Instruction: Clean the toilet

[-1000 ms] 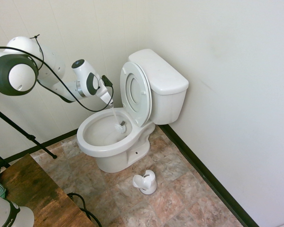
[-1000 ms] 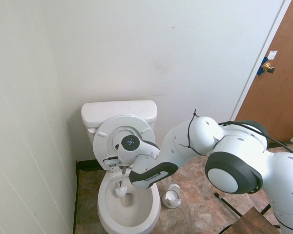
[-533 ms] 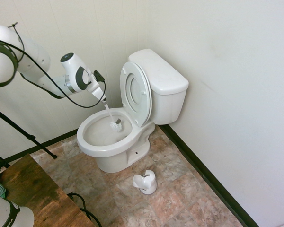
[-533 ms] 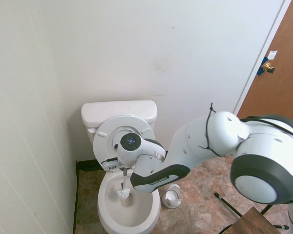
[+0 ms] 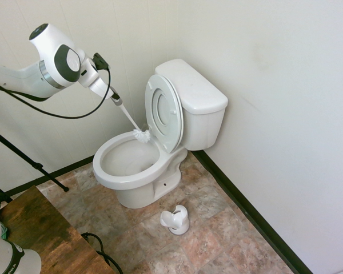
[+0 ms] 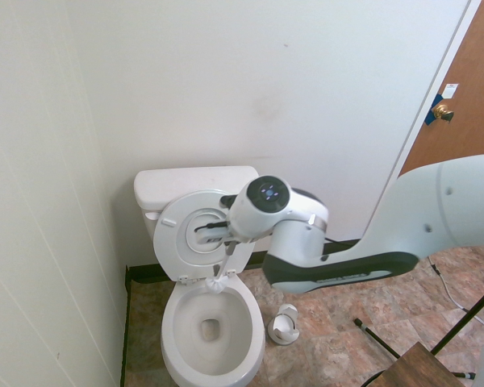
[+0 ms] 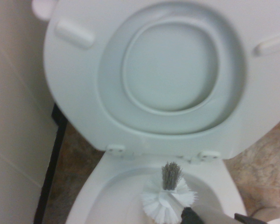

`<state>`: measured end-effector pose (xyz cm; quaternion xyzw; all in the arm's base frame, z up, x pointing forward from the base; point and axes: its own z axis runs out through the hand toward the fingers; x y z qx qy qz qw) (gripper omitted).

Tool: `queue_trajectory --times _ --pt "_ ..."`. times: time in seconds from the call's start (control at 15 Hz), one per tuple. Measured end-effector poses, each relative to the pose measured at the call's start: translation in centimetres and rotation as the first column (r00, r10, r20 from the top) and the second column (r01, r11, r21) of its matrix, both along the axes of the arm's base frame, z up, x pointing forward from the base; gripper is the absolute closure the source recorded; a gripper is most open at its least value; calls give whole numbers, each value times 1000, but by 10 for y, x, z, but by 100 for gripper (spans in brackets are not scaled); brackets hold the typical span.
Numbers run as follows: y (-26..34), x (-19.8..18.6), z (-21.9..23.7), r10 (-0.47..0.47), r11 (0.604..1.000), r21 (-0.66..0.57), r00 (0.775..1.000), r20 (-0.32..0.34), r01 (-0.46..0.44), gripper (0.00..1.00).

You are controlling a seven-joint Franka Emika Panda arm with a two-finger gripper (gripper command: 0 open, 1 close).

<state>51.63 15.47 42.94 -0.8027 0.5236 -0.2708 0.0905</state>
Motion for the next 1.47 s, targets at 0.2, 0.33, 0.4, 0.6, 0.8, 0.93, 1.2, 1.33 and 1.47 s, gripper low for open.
queue_trajectory --times 0.2,0.33,0.4,0.6,0.8,0.93,1.2,1.33,1.47 --pt "-96 -52 37 -106 994 -21 994 24 107 100" --pt "-138 -75 46 -140 990 -18 990 19 140 100" --pt "-164 -90 49 -174 984 -17 984 28 175 100" --pt "-226 -113 24 -243 969 -50 970 14 243 100" --pt "-243 -109 -35 -254 965 -84 966 -41 250 100" --pt "-248 -100 -77 -260 963 -98 962 -83 252 100" --pt "-260 -69 -148 -268 962 -101 950 -159 255 100" --pt "-256 -47 -181 -250 968 -66 950 -186 242 100" --pt "-252 -27 -209 -231 973 -39 949 -216 228 100"
